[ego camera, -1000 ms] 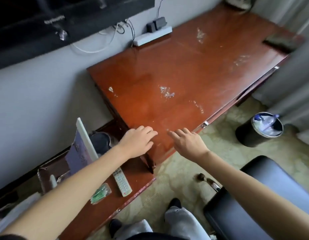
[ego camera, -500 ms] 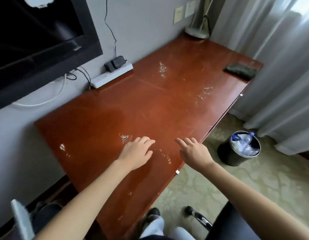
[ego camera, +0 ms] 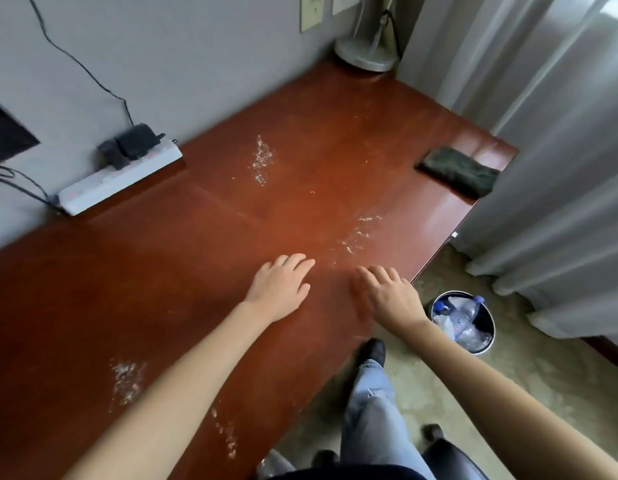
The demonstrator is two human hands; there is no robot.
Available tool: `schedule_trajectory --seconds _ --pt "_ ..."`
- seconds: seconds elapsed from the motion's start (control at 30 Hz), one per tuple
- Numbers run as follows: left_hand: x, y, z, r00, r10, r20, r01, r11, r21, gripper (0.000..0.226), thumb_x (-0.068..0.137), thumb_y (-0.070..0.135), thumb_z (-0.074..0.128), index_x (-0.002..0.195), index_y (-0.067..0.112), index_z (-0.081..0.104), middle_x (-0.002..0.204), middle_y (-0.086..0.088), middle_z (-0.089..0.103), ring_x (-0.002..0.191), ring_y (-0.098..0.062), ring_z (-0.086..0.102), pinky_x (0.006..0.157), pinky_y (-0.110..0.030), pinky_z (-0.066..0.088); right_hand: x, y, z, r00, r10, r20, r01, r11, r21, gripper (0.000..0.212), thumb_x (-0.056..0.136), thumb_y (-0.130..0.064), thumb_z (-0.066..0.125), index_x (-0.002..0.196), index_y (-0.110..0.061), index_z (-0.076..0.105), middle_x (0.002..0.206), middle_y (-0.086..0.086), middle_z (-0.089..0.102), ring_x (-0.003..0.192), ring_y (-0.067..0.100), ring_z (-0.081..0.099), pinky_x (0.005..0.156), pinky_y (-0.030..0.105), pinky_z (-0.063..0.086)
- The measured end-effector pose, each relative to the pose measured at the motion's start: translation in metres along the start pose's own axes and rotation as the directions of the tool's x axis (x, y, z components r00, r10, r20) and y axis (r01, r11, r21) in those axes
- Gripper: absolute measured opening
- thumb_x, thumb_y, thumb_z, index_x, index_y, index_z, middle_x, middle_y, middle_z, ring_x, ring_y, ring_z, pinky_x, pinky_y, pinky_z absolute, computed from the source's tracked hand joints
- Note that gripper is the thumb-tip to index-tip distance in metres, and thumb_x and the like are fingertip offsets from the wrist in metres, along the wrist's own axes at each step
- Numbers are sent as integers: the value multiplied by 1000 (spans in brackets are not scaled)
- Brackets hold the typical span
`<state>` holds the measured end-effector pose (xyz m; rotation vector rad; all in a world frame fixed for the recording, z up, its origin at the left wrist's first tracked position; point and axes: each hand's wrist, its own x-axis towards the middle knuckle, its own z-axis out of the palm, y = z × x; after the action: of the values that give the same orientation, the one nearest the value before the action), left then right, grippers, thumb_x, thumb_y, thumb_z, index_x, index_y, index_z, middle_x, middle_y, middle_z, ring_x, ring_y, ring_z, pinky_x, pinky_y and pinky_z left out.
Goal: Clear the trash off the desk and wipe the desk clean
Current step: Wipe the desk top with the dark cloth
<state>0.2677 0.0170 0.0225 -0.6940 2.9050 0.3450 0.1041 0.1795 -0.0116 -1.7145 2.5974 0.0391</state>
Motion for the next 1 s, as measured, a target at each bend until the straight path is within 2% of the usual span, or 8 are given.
schedule_trajectory --seconds 0.13,0.3,0.5,0.57,0.7,0.83,0.93,1.0 --pt "78 34 -5 997 62 39 -63 998 21 49 97 33 36 145 24 28 151 3 29 135 -17 29 105 -36 32 46 75 1 997 -61 -43 63 997 38 41 80 -31 46 118 -19 54 101 3 61 79 28 58 57 35 51" --pt "167 63 -15 992 105 71 -110 991 72 49 97 31 37 145 23 29 151 1 29 136 -18 29 106 -36 30 102 173 0 982 -140 -124 143 990 20 46 78 -27 43 121 -16 54 110 6 62 93 30 59 72 36 50" --pt "256 73 -18 991 90 96 -107 976 187 50 91 32 51 138 18 44 145 -6 41 129 -26 42 102 -44 36 158 261 6 996 2 -90 -6 999 -38 46 79 -25 52 124 -17 55 128 13 55 112 35 51 95 55 40" --pt "282 75 -19 994 74 78 -87 980 179 51 90 33 53 137 18 45 145 -7 42 129 -27 42 103 -47 34 172 281 6 999 36 -17 -36 999 -32 48 81 -31 45 127 -19 54 132 14 53 115 39 50 96 60 37" --pt "332 69 -21 998 41 40 -47 986 161 56 95 43 38 146 24 27 155 -4 22 141 -25 22 111 -49 18 198 304 5 995 40 91 -41 999 4 51 84 -40 37 132 -27 47 137 13 49 119 43 47 94 61 36" --pt "378 50 -25 999 -46 -9 47 990 133 65 92 55 31 149 30 13 157 -5 10 144 -29 10 112 -53 11 225 316 8 990 43 137 -47 999 24 55 83 -49 37 135 -31 39 140 11 47 120 45 45 91 63 38" --pt "405 34 -26 997 -68 -19 71 985 159 71 88 63 24 148 33 0 158 -6 -3 144 -32 0 113 -54 5 242 328 9 993 4 115 -13 997 74 50 85 -45 39 133 -33 38 136 12 50 106 43 53 80 53 47" --pt "418 25 -28 997 -72 -8 72 980 184 74 86 66 21 148 34 -5 158 -7 -7 144 -33 -5 113 -54 3 250 335 9 998 -57 2 57 991 121 43 87 -36 41 129 -29 42 128 14 55 93 40 55 71 47 51"
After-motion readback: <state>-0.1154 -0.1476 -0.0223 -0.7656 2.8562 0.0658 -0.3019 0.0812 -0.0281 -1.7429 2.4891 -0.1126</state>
